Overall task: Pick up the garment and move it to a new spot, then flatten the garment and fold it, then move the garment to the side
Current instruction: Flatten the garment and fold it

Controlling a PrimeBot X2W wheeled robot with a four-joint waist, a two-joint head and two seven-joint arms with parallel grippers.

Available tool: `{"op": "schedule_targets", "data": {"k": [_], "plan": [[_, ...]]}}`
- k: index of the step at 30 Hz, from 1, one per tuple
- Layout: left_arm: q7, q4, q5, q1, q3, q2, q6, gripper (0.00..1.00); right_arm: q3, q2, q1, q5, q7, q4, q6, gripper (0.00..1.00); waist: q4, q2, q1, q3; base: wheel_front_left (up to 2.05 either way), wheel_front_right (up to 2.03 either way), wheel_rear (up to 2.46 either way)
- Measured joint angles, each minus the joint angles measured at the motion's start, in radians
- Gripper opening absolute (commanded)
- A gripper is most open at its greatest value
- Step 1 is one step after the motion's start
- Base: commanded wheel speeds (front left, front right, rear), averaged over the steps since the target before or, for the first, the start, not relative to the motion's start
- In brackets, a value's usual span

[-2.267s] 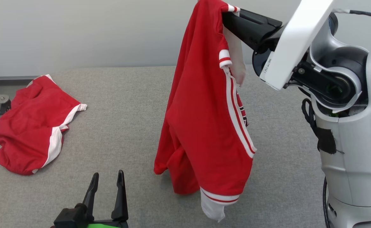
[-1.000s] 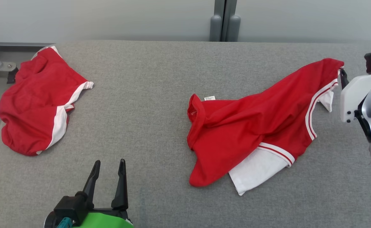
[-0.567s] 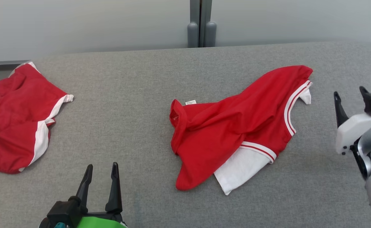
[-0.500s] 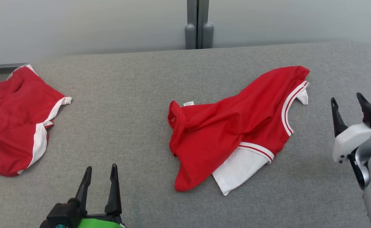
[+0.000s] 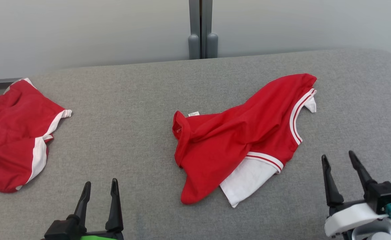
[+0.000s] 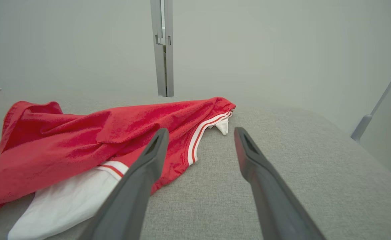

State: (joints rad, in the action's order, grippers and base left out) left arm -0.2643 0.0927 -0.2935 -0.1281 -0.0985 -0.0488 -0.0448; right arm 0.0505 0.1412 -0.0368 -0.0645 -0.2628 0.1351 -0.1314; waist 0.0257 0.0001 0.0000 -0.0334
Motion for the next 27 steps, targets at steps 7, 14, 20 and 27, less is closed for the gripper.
{"op": "schedule_targets", "data": {"k": [7, 14, 20, 27], "plan": [[0.0, 0.003, 0.006, -0.001, 0.005, 0.0, -0.006, 1.0, -0.065, -0.067, -0.013, -0.032, 0.0, 0.159, 0.0, 1.0, 0.009, 0.0, 0.0, -0.003, 0.0, 0.0, 0.0], [0.0, 0.01, 0.007, 0.001, -0.011, 0.0, -0.007, 1.0, -0.171, -0.091, 0.157, -0.24, 0.244, 0.358, 0.0, 1.0, 0.021, 0.0, 0.0, -0.01, 0.0, 0.0, 0.0], [0.0, 0.016, 0.002, 0.006, -0.032, 0.0, -0.007, 1.0, -0.226, -0.094, 0.247, -0.413, 0.453, 0.44, 0.0, 1.0, 0.045, 0.0, 0.0, -0.008, 0.0, 0.0, 0.0], [0.0, 0.013, -0.014, 0.005, -0.037, 0.0, 0.001, 1.0, -0.262, -0.09, 0.307, -0.496, 0.548, 0.48, 0.0, 0.0, 0.07, 0.0, 0.0, -0.007, 0.0, 0.0, 0.0]]}}
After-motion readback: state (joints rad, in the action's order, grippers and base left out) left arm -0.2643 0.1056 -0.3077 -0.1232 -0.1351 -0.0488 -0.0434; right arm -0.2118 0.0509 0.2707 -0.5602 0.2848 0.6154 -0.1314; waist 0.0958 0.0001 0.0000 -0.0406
